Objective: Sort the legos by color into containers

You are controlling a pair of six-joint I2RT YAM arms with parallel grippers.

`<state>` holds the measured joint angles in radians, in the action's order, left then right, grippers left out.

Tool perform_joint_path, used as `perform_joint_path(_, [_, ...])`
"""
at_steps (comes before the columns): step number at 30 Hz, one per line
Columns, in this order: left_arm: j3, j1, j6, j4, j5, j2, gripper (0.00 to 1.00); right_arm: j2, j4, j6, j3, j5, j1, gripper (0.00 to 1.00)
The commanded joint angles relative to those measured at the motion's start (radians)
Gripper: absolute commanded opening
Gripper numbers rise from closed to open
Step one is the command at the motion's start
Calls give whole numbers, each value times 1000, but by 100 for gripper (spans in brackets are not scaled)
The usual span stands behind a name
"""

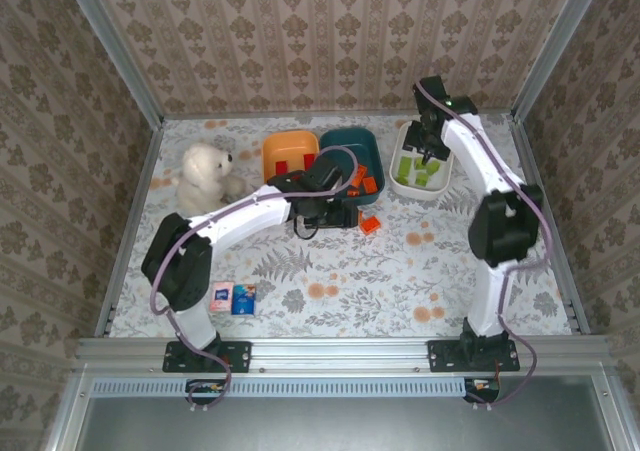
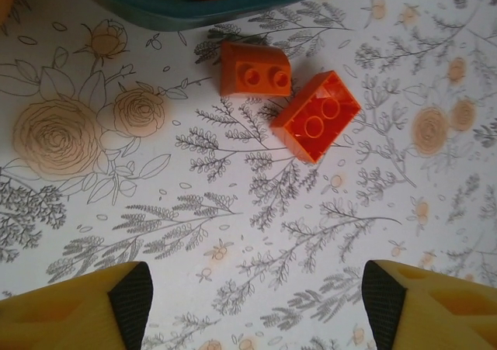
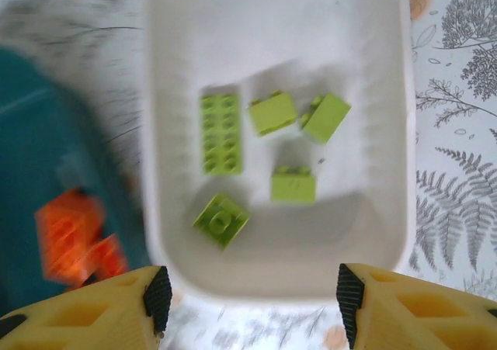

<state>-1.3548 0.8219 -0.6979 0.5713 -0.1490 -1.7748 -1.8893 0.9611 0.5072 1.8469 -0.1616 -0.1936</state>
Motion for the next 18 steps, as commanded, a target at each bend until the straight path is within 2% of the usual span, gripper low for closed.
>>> perform_joint_path(1, [-78, 19, -26, 1, 44, -60, 77, 214, -127, 4, -235, 83, -50, 63])
perform_joint_path(4, [-127, 37, -15, 5, 90, -126, 76, 413, -234, 52, -486, 189, -66, 64])
perform_joint_path(9, [-206, 58, 15, 22, 154, -212, 75, 678, -253, 83, -735, 257, -79, 65])
perform_joint_path(13, [-274, 66, 61, 60, 199, -282, 75, 799, -205, 91, -815, 280, -79, 66])
perform_joint_path(18, [-327, 67, 86, 77, 223, -345, 74, 863, -171, 106, -838, 288, -78, 66])
